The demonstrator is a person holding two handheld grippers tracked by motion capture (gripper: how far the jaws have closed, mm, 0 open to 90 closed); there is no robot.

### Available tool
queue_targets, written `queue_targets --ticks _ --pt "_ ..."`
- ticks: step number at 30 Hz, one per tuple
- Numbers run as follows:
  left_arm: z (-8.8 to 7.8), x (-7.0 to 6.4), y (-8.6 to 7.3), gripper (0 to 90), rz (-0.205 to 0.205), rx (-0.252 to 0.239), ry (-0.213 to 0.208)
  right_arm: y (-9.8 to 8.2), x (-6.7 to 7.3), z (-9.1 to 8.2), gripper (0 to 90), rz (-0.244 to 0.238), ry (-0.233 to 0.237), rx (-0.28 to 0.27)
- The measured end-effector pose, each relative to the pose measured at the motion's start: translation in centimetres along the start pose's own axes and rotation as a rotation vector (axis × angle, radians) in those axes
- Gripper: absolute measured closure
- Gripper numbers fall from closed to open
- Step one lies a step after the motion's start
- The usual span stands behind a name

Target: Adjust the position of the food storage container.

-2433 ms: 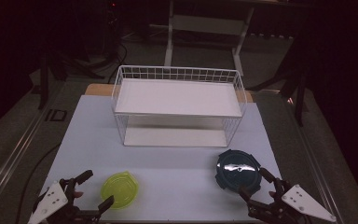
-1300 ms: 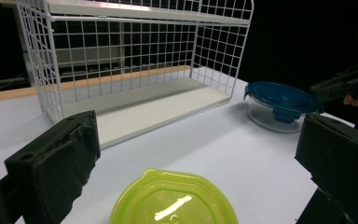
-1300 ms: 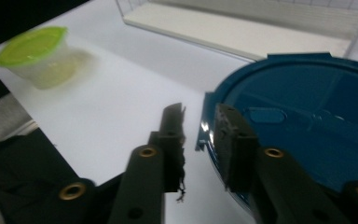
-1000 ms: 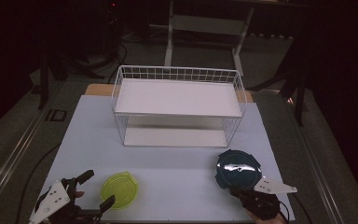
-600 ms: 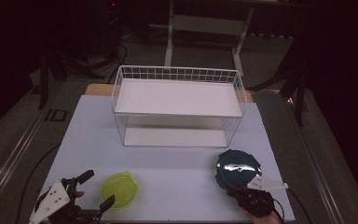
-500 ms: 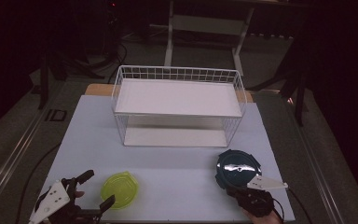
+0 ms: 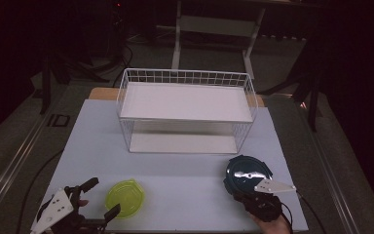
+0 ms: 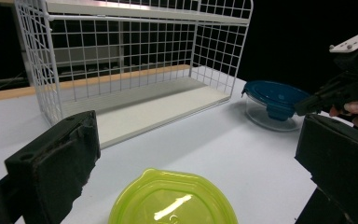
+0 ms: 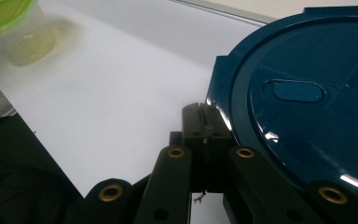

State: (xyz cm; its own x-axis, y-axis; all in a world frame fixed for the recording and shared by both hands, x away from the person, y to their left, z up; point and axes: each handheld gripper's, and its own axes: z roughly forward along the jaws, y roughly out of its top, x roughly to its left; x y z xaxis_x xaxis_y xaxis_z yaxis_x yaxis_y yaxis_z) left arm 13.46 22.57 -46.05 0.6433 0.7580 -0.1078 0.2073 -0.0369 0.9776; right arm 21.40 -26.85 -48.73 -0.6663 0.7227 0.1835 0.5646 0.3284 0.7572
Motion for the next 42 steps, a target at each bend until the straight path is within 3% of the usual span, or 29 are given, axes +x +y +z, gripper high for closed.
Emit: queue_targets --ticks 14,21,23,24,25,26,27,28,30,33,34,42 --pt "0.0 0.0 0.0 0.0 0.001 -0.001 -0.001 1.1 -0.1 1.4 90.0 0.008 0.006 0.011" --pt "0.0 0.0 0.0 0.0 -0.002 0.0 0.0 1.1 -0.4 0.1 90.0 0.004 0.006 -0.018" --pt "0.0 0.0 0.0 0.0 -0.001 0.001 0.001 1.2 -1.1 -0.8 90.0 0.003 -0.021 -0.038" --pt "0.0 -0.1 0.0 0.0 0.0 -0.001 0.0 1.2 -2.3 -1.9 90.0 0.028 -0.061 -0.063" --pt "0.0 -0.1 0.0 0.0 0.0 -0.001 0.0 1.2 -2.3 -1.9 90.0 0.028 -0.061 -0.063" --pt "0.0 -0.1 0.0 0.0 0.0 -0.001 0.0 1.1 -3.5 -2.8 90.0 0.041 -0.108 -0.076" --pt "0.0 -0.1 0.0 0.0 0.0 -0.001 0.0 1.1 -3.5 -2.8 90.0 0.041 -0.108 -0.076" --pt "0.1 -0.1 0.0 0.0 0.0 0.001 0.0 0.9 -4.6 -3.5 90.0 0.063 -0.147 -0.085" --pt "0.1 -0.1 0.0 0.0 0.004 0.003 -0.002 0.8 -5.5 -4.0 90.0 0.074 -0.177 -0.088" --pt "0.1 -0.1 0.0 0.0 0.003 0.004 -0.004 0.8 -6.2 -4.3 90.0 0.092 -0.194 -0.091" --pt "0.1 -0.1 -0.1 0.0 0.004 0.007 -0.003 0.7 -7.2 -4.5 90.0 0.094 -0.228 -0.091" --pt "0.2 0.0 -0.1 0.0 -0.002 0.006 -0.002 0.8 -10.6 -3.9 90.0 0.13 -0.302 -0.066"
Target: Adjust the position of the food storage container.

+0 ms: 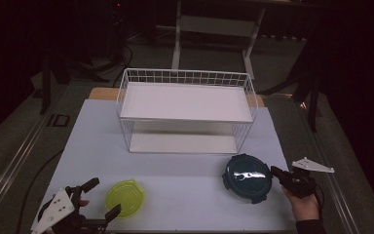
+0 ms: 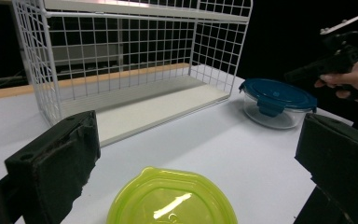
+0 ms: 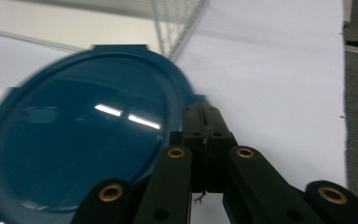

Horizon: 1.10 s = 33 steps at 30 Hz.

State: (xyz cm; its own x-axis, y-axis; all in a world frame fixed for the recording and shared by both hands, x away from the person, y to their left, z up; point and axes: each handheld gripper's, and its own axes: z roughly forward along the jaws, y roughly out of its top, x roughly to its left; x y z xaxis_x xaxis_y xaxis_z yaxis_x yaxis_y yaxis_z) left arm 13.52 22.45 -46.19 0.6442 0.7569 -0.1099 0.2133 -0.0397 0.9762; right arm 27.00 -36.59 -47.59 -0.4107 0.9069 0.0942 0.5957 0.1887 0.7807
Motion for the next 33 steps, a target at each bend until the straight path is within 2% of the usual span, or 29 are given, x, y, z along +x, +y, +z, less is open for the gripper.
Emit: queue_targets --ticks 6,9,18,24,25,28,33 --pt "0.0 0.0 0.0 0.0 0.0 0.0 -0.001 -0.1 -1.2 1.2 90.0 0.025 -0.017 0.027" --pt "0.0 0.0 0.0 0.0 -0.004 -0.001 -0.001 -0.3 -1.1 1.5 90.0 0.022 -0.006 0.037" --pt "0.2 -0.1 0.0 0.0 -0.002 0.002 -0.003 -0.8 -0.9 1.5 90.0 0.043 -0.023 0.054" --pt "0.3 -0.1 0.0 0.0 -0.002 0.006 -0.006 -1.2 -0.4 1.3 90.0 0.045 0.0 0.053" --pt "0.4 -0.1 0.0 0.0 0.002 0.008 -0.007 -1.4 0.0 1.3 90.0 0.053 0.026 0.049" --pt "0.4 -0.1 0.0 0.0 0.001 0.009 -0.008 -1.4 0.5 1.3 90.0 0.043 0.034 0.054" --pt "0.4 -0.1 0.0 0.0 0.001 0.009 -0.01 -1.5 1.7 1.4 90.0 0.029 0.071 0.059"
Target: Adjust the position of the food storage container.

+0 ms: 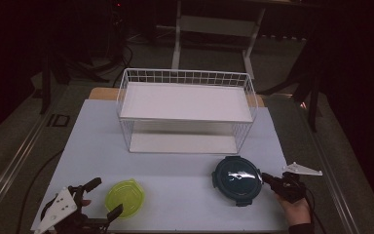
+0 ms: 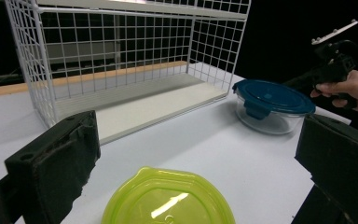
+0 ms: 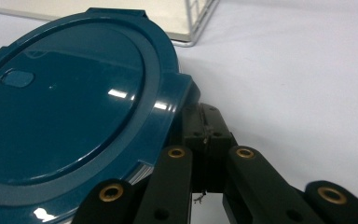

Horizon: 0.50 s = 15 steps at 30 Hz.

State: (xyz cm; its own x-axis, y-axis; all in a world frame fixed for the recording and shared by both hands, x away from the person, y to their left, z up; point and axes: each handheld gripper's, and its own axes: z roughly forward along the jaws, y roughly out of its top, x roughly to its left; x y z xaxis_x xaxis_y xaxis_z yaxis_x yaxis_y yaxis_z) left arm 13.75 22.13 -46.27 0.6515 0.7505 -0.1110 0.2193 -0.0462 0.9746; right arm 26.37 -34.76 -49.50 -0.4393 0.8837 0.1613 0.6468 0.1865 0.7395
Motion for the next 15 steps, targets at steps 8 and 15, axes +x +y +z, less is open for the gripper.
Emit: queue_targets --ticks 8,15 --pt "0.1 0.0 0.0 0.0 0.003 0.003 -0.003 0.2 1.2 0.4 90.0 -0.019 0.03 0.005" --pt "0.1 -0.1 0.0 0.0 0.001 0.006 -0.006 0.2 1.7 0.5 90.0 -0.025 0.045 0.002"
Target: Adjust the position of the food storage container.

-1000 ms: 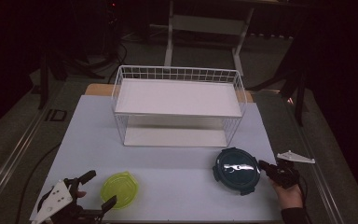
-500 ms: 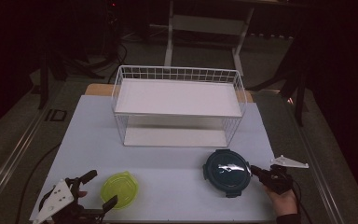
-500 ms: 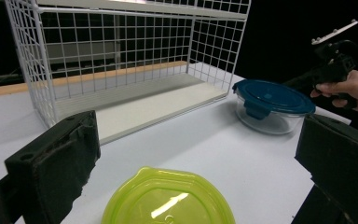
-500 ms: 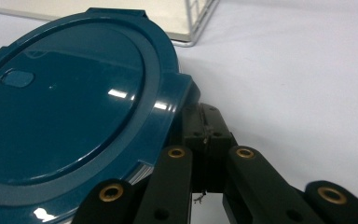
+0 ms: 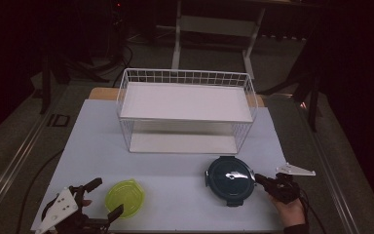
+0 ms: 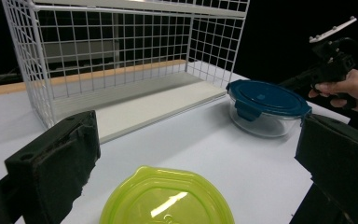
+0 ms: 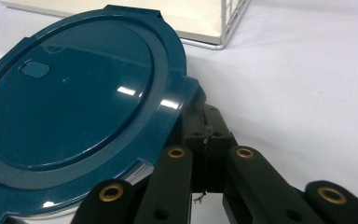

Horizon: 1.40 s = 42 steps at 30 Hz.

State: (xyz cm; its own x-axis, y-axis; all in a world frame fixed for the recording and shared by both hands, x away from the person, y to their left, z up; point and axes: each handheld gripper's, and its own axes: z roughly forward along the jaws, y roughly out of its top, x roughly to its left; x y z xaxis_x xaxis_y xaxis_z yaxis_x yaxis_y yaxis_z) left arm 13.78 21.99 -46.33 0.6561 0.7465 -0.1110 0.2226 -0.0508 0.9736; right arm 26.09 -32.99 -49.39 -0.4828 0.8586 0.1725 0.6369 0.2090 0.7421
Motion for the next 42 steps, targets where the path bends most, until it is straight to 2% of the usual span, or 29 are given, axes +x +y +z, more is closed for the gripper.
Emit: queue_targets --ticks 22,29,32,38,39,42 --pt "0.1 -0.1 -0.1 0.0 0.0 0.009 -0.004 0.8 1.9 1.7 90.0 -0.035 0.069 0.009" --pt "0.1 -0.1 0.0 0.0 -0.003 0.005 -0.004 0.8 1.8 1.8 90.0 -0.028 0.077 0.005" --pt "0.0 -0.1 -0.1 0.0 -0.002 0.006 -0.006 0.9 1.8 1.4 90.0 -0.039 0.055 -0.012" --pt "0.1 -0.2 0.0 0.0 -0.001 0.014 -0.015 1.1 1.6 0.6 89.4 -0.031 0.053 -0.04" --pt "0.2 -0.3 0.0 0.0 -0.006 0.018 -0.024 1.1 1.5 0.3 84.6 -0.035 0.056 -0.058" --pt "0.3 -0.4 0.0 0.0 -0.004 0.02 -0.028 1.2 1.6 -0.3 78.9 -0.043 0.061 -0.089"
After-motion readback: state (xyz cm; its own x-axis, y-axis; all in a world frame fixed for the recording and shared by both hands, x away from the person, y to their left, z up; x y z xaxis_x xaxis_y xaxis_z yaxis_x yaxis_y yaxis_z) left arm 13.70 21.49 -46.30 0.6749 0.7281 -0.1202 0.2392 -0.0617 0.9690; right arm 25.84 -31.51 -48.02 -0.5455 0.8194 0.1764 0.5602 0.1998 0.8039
